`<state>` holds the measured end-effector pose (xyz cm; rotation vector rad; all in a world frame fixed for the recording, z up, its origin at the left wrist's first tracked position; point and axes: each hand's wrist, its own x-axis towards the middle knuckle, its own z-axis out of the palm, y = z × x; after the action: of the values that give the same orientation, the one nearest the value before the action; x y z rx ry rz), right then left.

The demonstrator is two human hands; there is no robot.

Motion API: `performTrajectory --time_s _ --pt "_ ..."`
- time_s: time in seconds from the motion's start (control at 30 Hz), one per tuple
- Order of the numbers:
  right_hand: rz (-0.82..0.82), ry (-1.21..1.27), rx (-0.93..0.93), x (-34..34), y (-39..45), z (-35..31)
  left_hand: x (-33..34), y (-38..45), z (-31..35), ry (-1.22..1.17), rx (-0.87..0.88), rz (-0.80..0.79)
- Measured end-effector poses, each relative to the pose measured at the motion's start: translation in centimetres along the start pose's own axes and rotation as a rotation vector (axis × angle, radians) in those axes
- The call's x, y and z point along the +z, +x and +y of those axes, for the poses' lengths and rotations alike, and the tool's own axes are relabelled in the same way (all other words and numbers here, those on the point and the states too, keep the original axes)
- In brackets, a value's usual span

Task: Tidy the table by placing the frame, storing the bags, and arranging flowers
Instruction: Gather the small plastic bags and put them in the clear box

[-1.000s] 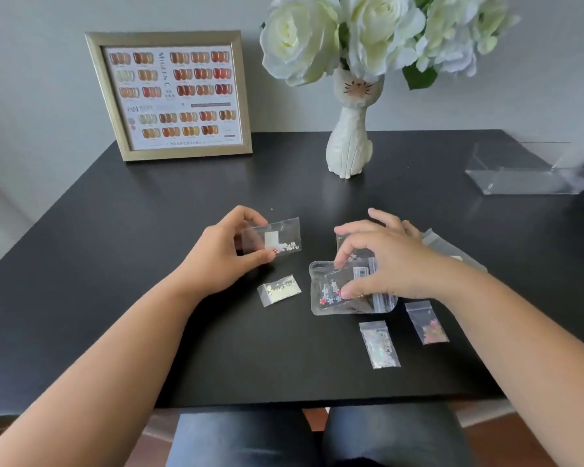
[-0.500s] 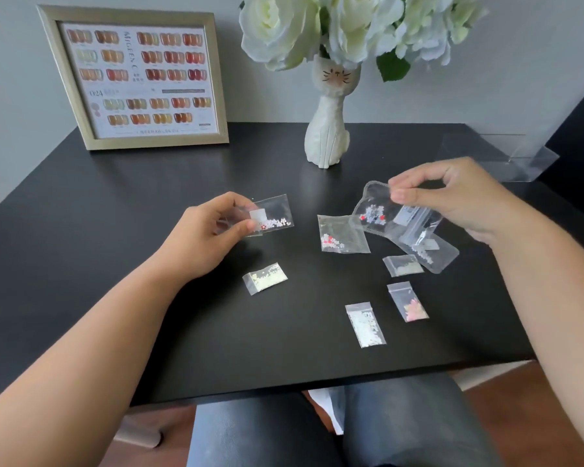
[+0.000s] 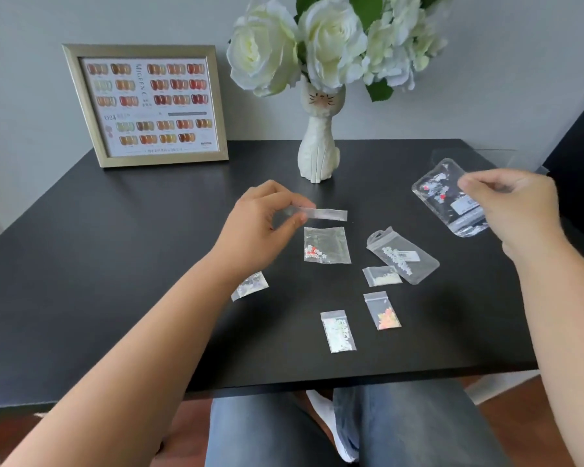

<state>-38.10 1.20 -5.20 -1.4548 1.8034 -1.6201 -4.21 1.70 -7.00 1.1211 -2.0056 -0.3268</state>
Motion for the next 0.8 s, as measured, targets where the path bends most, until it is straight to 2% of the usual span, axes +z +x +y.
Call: performTrajectory --time_s 0.2,0.37,0.5,0.63,0.8 --pt "0.108 -0.174 -0.009 -5.1 2.7 2.0 3.7 4.7 4.4 0.061 0.135 -0.100" --pt "0.157 -0.132 -0.037 -7.6 5.8 4.5 7.1 9.1 8.2 0.146 0.204 -0.087" --pt "0.180 -0.154 -0.146 -7.6 8.2 5.9 10.7 12.0 10.3 0.146 0.158 -0.106" --pt "0.158 -0.154 -0.159 -7.4 12.1 7.4 14.1 14.7 11.7 0.124 0.065 -0.116" --pt "0.048 -0.373 -0.122 -6.7 16.5 10.2 17.8 18.0 12.7 0.125 -0.017 -0.118"
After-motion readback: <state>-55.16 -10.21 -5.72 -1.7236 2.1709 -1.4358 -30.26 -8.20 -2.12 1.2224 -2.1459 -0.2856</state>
